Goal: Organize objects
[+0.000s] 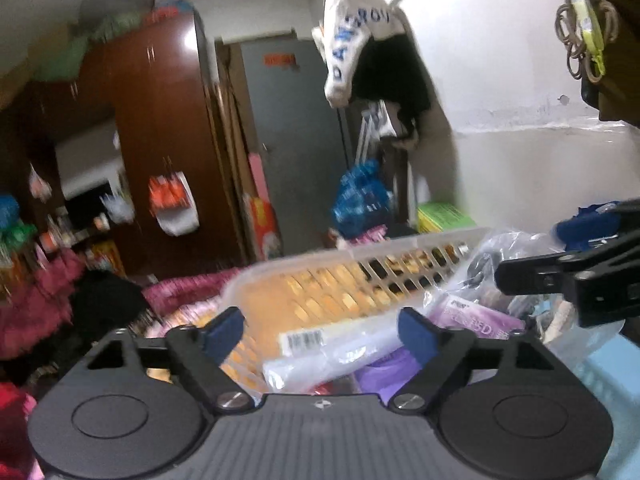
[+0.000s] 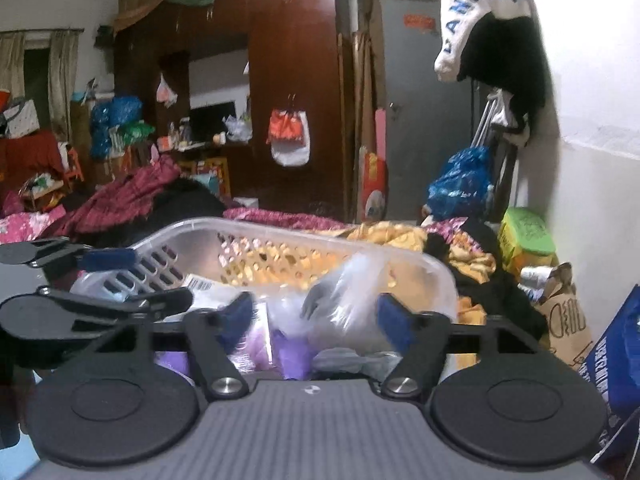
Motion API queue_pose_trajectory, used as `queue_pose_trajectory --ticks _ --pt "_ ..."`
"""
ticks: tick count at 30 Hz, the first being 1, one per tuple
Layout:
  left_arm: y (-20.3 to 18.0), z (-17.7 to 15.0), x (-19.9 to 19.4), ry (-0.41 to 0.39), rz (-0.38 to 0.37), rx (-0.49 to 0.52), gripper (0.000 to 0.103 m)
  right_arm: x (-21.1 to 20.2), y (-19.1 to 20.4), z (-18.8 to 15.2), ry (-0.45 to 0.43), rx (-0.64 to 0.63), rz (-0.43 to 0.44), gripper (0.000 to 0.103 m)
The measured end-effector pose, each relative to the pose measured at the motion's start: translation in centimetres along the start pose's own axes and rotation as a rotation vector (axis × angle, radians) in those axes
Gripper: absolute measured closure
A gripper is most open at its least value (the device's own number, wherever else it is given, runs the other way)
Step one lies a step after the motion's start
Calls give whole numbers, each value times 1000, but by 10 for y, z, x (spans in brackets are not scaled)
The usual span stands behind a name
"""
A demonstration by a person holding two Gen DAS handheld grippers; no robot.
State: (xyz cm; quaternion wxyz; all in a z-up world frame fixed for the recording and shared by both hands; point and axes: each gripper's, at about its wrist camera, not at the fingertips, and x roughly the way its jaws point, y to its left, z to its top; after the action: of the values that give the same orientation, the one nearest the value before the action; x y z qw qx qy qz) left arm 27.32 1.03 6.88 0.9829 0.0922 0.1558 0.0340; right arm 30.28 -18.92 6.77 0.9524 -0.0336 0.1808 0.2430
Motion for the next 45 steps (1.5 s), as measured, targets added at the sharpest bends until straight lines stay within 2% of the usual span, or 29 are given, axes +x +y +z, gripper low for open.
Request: queue_pose_trajectory --ticks 1,3,6,10,15,21,26,28,30,32,36,38,40,43,45 --pt "-1 -1 -5 -10 4 6 11 -2 -1 0 -25 -7 -12 0" --pt "-2 0 -10 -7 -19 8 8 -8 0 -2 -57 -31 -22 0" --pt "2 -1 -10 17 -69 -6 7 -8 -3 -3 -41 -27 -25 0" --pt "8 -2 -1 39 -55 -55 6 -7 -10 -4 -46 7 -2 0" --pt "16 -7 2 42 -67 -97 6 0 -9 -6 -26 0 -17 0" --pt "14 -8 -18 15 -76 -111 6 -16 -3 -9 -49 -22 -12 0" --pt "14 -8 -66 -8 -100 -96 6 -60 8 -17 -76 -19 -68 0" --pt "18 -7 -97 -37 -134 -92 6 -85 15 -19 -63 -47 -92 0" --pt "20 -5 -132 -71 -132 -77 6 -118 21 -22 -85 -78 -85 0" --pt "21 -3 -171 -103 -114 -59 6 -151 21 -24 -108 -61 -41 0" --pt "19 -7 -238 -149 -86 -37 6 -212 15 -32 -158 33 133 0" --pt "18 -19 -266 -152 -48 -54 4 -235 20 -38 -186 49 93 0" --pt "16 -37 -290 -166 -44 -87 3 -249 27 -49 -196 38 44 0" --pt "5 -61 -301 -142 -47 -75 3 -258 42 -73 -191 10 -27 0" --pt "1 -71 -301 -149 -69 -86 3 -257 49 -87 -189 1 -35 0"
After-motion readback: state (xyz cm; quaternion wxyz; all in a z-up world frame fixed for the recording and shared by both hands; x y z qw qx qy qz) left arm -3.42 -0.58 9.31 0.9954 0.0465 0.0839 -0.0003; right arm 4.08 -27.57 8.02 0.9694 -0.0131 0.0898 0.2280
